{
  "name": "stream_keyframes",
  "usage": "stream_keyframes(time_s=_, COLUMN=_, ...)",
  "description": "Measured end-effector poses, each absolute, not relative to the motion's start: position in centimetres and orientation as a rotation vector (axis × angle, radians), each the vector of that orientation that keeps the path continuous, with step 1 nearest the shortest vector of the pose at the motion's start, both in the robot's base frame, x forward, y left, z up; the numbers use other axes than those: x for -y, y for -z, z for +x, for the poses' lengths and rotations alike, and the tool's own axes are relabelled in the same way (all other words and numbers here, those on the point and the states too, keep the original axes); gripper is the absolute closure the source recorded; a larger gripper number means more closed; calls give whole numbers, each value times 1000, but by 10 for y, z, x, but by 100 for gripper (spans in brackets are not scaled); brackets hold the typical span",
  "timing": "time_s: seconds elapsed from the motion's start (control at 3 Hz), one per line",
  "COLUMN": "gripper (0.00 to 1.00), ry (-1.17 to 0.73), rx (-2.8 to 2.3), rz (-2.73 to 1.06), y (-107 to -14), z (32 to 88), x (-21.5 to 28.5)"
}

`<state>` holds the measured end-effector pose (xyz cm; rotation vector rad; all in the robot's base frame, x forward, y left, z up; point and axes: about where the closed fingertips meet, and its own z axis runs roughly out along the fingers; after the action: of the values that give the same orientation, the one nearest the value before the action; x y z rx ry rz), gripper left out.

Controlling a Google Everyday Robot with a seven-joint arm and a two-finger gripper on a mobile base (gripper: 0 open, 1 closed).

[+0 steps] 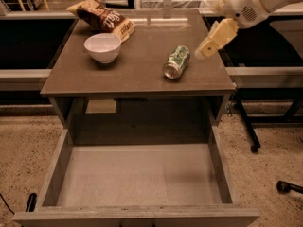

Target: Place green can into top drawer

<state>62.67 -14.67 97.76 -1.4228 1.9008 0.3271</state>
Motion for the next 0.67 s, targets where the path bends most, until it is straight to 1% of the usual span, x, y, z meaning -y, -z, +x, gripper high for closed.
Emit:
stream_keyframes(time_s=0.33, gripper=0, ry=-439, rx=-2022, rz=-1431, y=-927, z=663, x=106)
stream_keyframes(time_s=0.67, gripper=0, ry=-417, rx=-2188, rz=-1394, y=-880, z=678, x=89)
